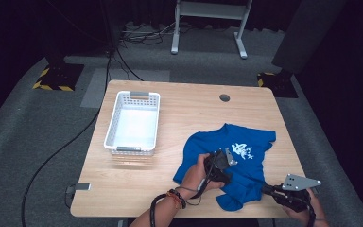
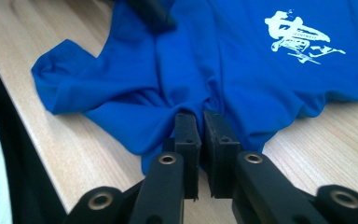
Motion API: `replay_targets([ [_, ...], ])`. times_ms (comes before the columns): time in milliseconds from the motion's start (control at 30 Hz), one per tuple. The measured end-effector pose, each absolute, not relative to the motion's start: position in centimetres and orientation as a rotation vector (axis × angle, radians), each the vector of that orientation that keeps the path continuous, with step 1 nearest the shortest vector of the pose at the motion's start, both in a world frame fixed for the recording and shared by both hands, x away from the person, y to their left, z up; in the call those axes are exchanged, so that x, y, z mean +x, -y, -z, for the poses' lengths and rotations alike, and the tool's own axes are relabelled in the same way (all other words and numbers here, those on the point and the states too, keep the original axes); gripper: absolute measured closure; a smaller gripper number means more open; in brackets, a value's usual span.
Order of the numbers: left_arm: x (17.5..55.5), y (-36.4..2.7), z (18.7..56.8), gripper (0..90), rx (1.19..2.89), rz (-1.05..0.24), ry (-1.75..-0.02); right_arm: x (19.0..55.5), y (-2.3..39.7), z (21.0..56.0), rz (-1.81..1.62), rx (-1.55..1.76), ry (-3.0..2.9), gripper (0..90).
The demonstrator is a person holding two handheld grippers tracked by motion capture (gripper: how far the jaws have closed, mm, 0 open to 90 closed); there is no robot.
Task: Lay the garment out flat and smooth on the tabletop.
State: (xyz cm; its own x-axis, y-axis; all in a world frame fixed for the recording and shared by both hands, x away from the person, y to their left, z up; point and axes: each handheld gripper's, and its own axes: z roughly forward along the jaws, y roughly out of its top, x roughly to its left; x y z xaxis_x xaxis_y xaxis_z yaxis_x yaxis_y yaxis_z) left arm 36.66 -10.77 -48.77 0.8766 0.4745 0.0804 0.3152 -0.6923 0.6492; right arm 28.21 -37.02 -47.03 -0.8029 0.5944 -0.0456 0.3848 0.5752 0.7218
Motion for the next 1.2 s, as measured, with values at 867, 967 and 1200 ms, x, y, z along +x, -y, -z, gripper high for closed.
replay_targets([
  [867,41.5,3.7,47.2,28.5,2.317,-0.391,-0.741,30.6,34.8,46.6,-1.012,0.719,-2.537,74.2],
  [967,39.2,4.4,46.2,26.7,2.277,-0.310,-0.650,31.5,34.3,46.1,-0.995,0.670,-2.576,60.9],
  [1200,39.2,4.4,46.2,26.7,2.277,-0.310,-0.650,31.7,34.3,45.9,-0.973,0.655,-2.573,58.3],
])
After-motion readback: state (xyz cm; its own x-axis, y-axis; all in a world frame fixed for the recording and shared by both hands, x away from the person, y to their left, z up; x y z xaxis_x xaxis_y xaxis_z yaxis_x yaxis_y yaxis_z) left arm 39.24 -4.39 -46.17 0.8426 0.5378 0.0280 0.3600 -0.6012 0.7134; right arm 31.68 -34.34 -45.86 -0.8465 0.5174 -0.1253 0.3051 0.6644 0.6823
